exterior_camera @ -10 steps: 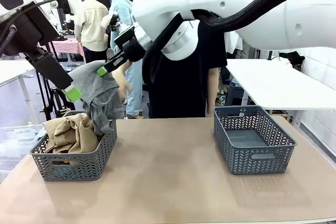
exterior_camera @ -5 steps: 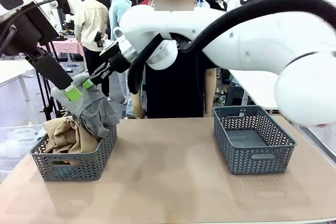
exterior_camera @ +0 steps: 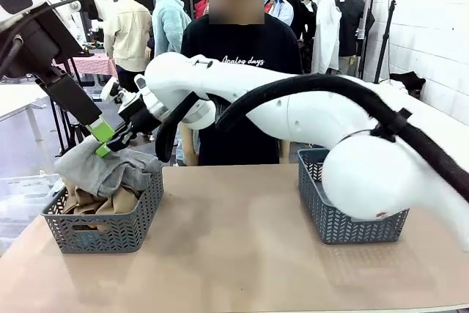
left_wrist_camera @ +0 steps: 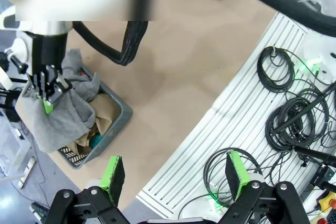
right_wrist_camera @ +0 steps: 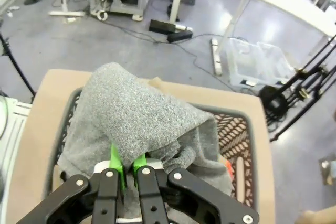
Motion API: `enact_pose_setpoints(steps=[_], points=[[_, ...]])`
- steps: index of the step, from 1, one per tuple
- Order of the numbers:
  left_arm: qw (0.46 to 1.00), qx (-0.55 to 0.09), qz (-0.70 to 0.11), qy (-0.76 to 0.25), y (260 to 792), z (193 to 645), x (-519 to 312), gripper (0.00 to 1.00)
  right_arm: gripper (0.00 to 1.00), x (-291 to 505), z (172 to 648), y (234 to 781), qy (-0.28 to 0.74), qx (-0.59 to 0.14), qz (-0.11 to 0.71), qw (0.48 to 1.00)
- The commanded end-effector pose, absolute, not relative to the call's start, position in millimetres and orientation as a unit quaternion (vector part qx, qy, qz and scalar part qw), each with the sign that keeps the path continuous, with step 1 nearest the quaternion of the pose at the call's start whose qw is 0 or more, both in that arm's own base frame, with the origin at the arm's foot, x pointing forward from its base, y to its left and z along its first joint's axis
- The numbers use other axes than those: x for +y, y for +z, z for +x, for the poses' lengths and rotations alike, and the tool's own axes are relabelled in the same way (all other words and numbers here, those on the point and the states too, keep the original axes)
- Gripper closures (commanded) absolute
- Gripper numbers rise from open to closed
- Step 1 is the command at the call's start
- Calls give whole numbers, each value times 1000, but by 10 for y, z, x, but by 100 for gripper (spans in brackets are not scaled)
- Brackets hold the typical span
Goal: Sort the tops and bottoms.
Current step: Sort the clothes according to human instructions.
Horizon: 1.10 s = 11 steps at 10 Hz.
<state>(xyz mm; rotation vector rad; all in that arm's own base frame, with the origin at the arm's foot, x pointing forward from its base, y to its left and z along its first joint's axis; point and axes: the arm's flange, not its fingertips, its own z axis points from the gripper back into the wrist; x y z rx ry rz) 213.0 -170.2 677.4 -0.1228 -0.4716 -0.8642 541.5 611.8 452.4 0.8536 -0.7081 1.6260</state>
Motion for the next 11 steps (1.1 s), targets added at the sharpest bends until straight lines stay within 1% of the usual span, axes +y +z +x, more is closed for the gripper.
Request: enact_pose_setpoints(steps=[1,3,7,8,11], points=[[880,-226,-60,-413,6771,2130,-1693,0,100,6352,5728,4442,696,-265,369,556],[880,-226,-60,-413,6771,2130,-1693,0,100,6383,5749,4126,699,-219,359,578],[880,-226,-60,-413,6771,2130,-1693,0,100,6423,5798,3658,699,-145,361,600],[880,-226,-60,-413,6771,2130,-1693,0,100,6424,5796,3653,698,-148,362,600],[880,-226,-60,-413,6771,2130,-1693,0,100,6374,5772,3864,693,-169,356,604]])
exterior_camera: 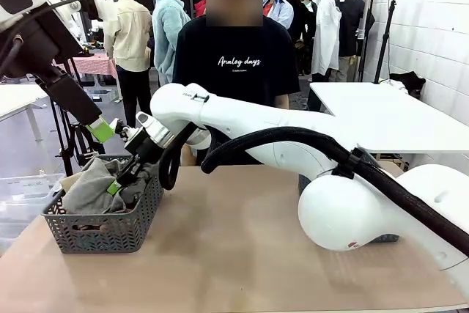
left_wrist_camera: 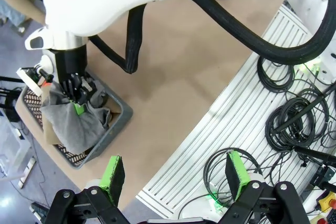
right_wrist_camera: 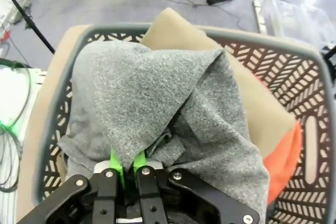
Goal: Sort the tops and bottoms.
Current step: Sort the clothes according to human instructions.
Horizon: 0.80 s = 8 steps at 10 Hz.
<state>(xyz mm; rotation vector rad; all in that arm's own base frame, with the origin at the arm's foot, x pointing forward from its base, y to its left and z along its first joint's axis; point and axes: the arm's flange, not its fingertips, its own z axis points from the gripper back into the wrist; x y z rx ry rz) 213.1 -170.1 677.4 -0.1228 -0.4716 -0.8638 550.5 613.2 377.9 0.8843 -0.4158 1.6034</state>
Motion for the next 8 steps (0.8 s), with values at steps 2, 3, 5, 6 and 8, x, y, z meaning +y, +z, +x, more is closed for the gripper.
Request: enact_pose_setpoints(steps=[2,3,5,6,8], points=[[880,-226,-60,-413,6771,2130,-1693,0,79,6354,5689,4148,698,-186,343,600],[880,-226,-60,-413,6771,2130,-1693,0,60,6344,5639,4293,704,-198,335,594],[880,-226,-60,-413,6771,2130,-1693,0,21,6296,5547,4535,701,-212,338,591],[880,-226,-60,-413,6771,2130,-1693,0,2,6230,5505,4635,694,-213,348,593],[880,-226,-60,-413,6771,2130,-1693,0,0,6068,5445,4778,680,-228,346,605]])
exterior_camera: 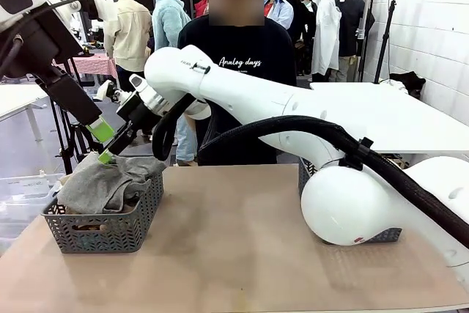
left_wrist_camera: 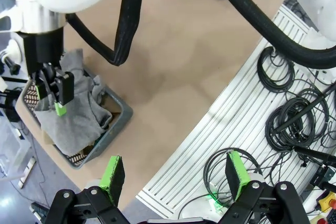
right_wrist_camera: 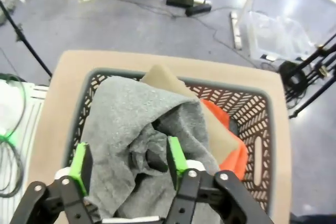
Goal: Sort the tops and bottoms.
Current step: Sort the clothes according to human instructions.
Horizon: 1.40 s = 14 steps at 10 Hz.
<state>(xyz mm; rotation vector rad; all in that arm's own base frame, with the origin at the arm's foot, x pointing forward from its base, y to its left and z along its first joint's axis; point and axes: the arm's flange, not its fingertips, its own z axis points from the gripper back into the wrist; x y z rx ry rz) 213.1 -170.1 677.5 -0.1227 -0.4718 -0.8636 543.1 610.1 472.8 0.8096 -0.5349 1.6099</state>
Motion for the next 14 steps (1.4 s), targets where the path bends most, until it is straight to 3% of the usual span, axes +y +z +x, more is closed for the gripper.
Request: enact_pose_setpoints(steps=[1,6,7,8,14], points=[[880,-226,-60,-413,6771,2130,-1693,0,0,5989,5424,4840,674,-228,347,611],[880,-226,-60,-413,6771,2130,-1693,0,0,5821,5418,4890,657,-233,355,623],[880,-226,-60,-413,6771,2130,-1693,0,0,5795,5465,4850,655,-233,390,604],[880,-226,-60,-413,6771,2130,-1693,0,0,5925,5568,4951,668,-240,347,613],[880,-226,-60,-413,6771,2130,-1693,0,0,5925,5568,4951,668,-240,347,613]])
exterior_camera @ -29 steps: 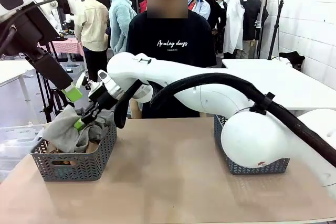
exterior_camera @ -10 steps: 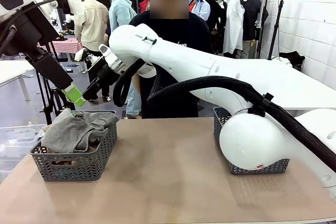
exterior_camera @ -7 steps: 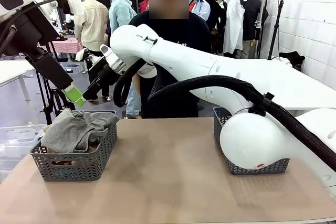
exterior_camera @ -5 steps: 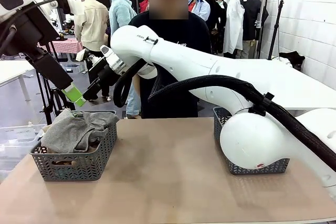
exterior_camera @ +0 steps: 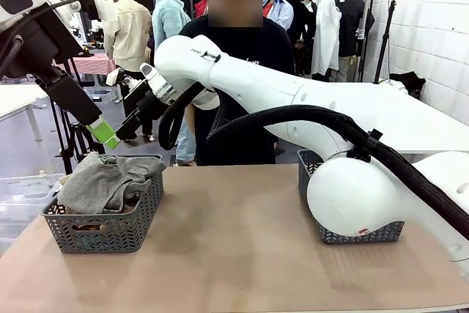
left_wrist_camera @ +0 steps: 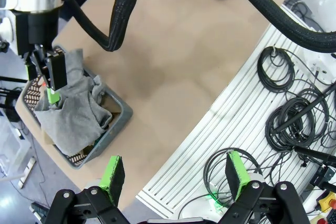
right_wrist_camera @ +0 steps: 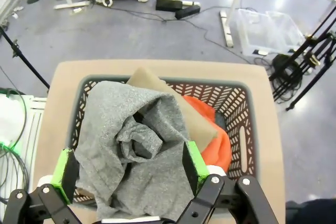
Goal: Sort the tops and bottoms.
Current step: Sort the clothes according to human instructions.
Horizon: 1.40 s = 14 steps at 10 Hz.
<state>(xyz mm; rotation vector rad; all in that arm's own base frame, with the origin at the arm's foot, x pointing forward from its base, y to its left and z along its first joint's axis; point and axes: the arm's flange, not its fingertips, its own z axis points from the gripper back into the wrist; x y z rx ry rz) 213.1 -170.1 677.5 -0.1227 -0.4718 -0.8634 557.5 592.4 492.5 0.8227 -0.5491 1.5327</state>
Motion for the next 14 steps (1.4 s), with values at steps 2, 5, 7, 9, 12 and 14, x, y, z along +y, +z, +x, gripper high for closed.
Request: enact_pose_setpoints(steps=[2,5,7,9,12,14], points=[[880,-226,-60,-413,6771,2130,-1693,0,0,5925,5568,4951,668,-240,347,613],[880,-226,-60,-413,6771,2130,-1693,0,0,5925,5568,4951,668,-240,347,613],[880,-226,-60,-413,6771,2130,-1693,0,0,5925,5568,4951,668,-240,347,613],[880,-226,-60,-413,6771,2130,-1693,0,0,5925,5568,4951,668,-240,347,613],[880,-226,-60,-413,6771,2130,-1693,0,0,5925,5568,4951,668,-240,347,613],[880,-226,-60,-413,6771,2130,-1693,0,0,5925,5568,4951,668,-240,347,613]])
